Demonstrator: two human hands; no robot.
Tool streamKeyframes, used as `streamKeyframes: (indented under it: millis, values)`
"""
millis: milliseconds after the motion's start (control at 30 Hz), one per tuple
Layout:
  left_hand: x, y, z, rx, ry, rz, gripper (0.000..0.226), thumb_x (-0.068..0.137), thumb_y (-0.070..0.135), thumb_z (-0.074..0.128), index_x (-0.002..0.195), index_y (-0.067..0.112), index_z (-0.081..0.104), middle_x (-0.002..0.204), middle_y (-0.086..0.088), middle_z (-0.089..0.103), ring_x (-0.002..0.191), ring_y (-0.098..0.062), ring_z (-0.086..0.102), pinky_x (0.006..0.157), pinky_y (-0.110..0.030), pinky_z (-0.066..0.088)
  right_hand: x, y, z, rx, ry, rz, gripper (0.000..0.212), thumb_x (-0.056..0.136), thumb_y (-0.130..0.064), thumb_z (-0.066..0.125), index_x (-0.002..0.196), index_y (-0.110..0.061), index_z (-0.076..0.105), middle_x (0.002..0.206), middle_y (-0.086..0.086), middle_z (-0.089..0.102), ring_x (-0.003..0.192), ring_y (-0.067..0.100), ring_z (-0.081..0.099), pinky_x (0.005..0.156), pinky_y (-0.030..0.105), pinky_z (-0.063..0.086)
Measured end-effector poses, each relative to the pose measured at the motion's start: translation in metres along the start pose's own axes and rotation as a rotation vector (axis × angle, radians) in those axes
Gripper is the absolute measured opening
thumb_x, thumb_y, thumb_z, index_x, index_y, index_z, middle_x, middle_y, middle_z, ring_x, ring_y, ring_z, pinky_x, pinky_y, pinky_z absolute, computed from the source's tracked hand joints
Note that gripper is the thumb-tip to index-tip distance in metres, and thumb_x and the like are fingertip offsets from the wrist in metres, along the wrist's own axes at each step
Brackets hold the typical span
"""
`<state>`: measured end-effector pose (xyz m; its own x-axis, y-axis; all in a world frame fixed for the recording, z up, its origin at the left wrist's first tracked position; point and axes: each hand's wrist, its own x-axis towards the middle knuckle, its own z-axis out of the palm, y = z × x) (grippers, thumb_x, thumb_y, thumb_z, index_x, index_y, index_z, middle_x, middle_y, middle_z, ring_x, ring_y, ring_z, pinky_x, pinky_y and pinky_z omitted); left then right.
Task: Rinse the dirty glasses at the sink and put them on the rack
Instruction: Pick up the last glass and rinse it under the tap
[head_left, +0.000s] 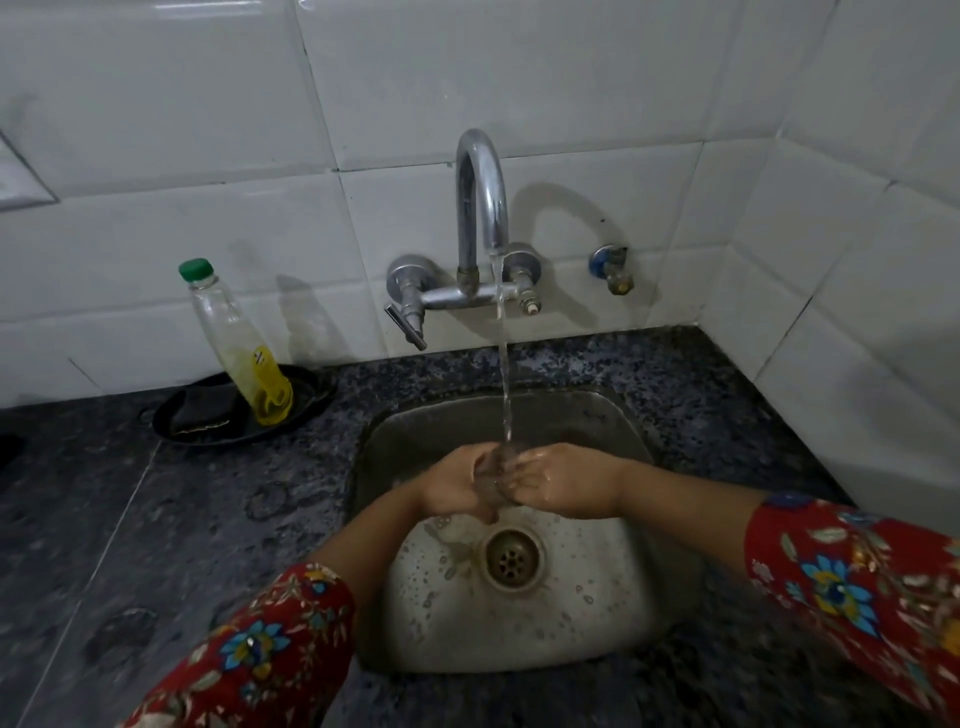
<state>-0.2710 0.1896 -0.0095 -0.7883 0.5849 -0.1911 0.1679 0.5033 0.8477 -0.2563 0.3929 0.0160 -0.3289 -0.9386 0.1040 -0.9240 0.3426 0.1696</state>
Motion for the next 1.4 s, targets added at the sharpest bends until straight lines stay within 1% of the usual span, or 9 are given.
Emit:
streamKeyframes:
  millis: [167,333,467,633,800,1000,1133,1233,1400]
  values:
    - [0.0,0.005,0.015,0.029,0.411,0.042,0.056,0.053,0.016,0.08,0.105,0.019,0.059,0.102,0.006,0.064,0.097,-0.012,0.063,0.082,-0.028,0.051,0.031,-0.007,-0.014,0.447,-0.258,0.469,0.008,0.084,-0.01,0.054,0.08,-0.011,0.061,0.081,0.006,0.058,0.081,0.027,0.058,0.07,0.037,0.045]
    - [-0.003,-0.004,0.001,0.025,0.132,-0.003,0.068,0.057,-0.001,0.085,0.117,0.013,0.056,0.106,0.013,0.058,0.101,0.006,0.059,0.082,-0.011,0.045,0.021,0.009,-0.025,0.113,-0.282,0.118,0.018,0.087,-0.005,0.055,0.101,-0.006,0.067,0.105,0.014,0.068,0.097,0.03,0.064,0.082,0.036,0.052]
    - [-0.007,0.007,0.024,0.102,0.448,-0.087,0.054,0.058,0.017,0.079,0.104,0.032,0.057,0.102,0.012,0.06,0.095,-0.012,0.061,0.077,-0.028,0.05,0.043,-0.015,-0.009,0.243,-0.421,0.456,0.019,0.089,-0.014,0.053,0.102,-0.009,0.065,0.109,0.015,0.065,0.099,0.032,0.061,0.078,0.035,0.049]
    - [-0.011,-0.005,0.011,-0.019,0.232,-0.036,0.063,0.056,0.01,0.084,0.114,0.016,0.06,0.109,0.006,0.062,0.099,-0.007,0.06,0.081,-0.016,0.049,0.028,-0.004,-0.021,0.354,-0.35,0.367,0.025,0.097,-0.021,0.043,0.112,-0.011,0.059,0.113,0.008,0.062,0.095,0.024,0.057,0.076,0.022,0.037]
    - [-0.011,0.015,0.028,0.055,0.547,-0.062,0.047,0.062,0.018,0.077,0.105,0.026,0.059,0.099,0.009,0.065,0.09,-0.008,0.062,0.076,-0.028,0.051,0.042,-0.01,-0.004,0.416,-0.331,0.484,0.016,0.079,0.002,0.054,0.089,-0.006,0.064,0.101,0.015,0.066,0.096,0.031,0.062,0.081,0.034,0.051]
    - [-0.012,0.005,0.012,-0.02,0.134,-0.027,0.069,0.063,-0.002,0.081,0.124,0.014,0.054,0.107,0.016,0.057,0.096,0.009,0.057,0.078,0.0,0.043,0.026,0.004,-0.023,0.123,-0.199,0.101,0.023,0.079,-0.005,0.068,0.101,-0.008,0.072,0.105,0.009,0.07,0.099,0.023,0.066,0.082,0.029,0.054]
    - [-0.015,0.011,0.039,0.081,0.437,-0.139,0.047,0.062,0.02,0.073,0.104,0.033,0.057,0.101,0.012,0.066,0.094,-0.011,0.064,0.081,-0.035,0.056,0.044,-0.017,-0.011,0.287,-0.571,0.472,0.029,0.086,-0.012,0.057,0.114,-0.01,0.062,0.12,0.012,0.062,0.109,0.029,0.058,0.087,0.036,0.048]
    - [-0.014,0.004,0.026,-0.096,0.314,-0.084,0.065,0.056,0.014,0.08,0.117,0.017,0.058,0.115,-0.003,0.066,0.105,-0.017,0.063,0.088,-0.037,0.053,0.038,-0.009,-0.019,0.449,-0.469,0.41,0.025,0.085,-0.008,0.055,0.106,-0.017,0.065,0.118,0.004,0.061,0.107,0.022,0.056,0.085,0.032,0.047]
    - [-0.016,0.006,0.015,-0.108,0.148,-0.138,0.08,0.044,0.022,0.082,0.119,0.006,0.058,0.117,-0.006,0.063,0.109,-0.02,0.062,0.089,-0.03,0.05,0.028,-0.004,-0.005,0.154,-0.316,0.229,0.028,0.085,-0.005,0.058,0.111,-0.012,0.067,0.12,0.008,0.065,0.113,0.026,0.058,0.095,0.034,0.048]
